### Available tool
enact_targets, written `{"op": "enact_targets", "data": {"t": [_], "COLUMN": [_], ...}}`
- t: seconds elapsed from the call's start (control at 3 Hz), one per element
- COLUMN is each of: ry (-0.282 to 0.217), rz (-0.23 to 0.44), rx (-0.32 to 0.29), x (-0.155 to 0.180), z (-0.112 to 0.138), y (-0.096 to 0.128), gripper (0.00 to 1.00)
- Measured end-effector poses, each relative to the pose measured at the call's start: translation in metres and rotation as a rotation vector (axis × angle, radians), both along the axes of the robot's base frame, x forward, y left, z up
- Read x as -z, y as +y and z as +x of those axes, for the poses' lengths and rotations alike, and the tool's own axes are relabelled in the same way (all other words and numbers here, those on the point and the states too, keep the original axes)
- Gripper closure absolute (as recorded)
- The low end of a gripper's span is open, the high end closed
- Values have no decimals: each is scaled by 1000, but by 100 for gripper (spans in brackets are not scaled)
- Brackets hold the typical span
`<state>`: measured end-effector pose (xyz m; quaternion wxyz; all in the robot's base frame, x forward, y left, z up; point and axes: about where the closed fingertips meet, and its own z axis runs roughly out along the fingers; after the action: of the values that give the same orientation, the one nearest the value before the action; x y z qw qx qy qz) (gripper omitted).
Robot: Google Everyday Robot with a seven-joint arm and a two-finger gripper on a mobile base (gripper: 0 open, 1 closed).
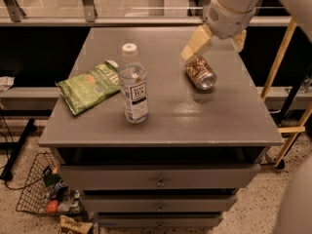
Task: Place orange can upright
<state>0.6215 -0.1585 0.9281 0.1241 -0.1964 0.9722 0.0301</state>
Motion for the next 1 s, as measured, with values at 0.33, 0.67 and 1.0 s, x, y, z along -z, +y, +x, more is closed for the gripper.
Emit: {"op": "enact_targets", "data": {"t": [0.33, 0.67, 1.0], "ry": [73, 104, 136], "rz": [-54, -72, -107], "rx": [25, 26, 61], "x": [49, 77, 96], "z": [58, 89, 105], "y": [17, 29, 32], "gripper": [0, 0, 18]}}
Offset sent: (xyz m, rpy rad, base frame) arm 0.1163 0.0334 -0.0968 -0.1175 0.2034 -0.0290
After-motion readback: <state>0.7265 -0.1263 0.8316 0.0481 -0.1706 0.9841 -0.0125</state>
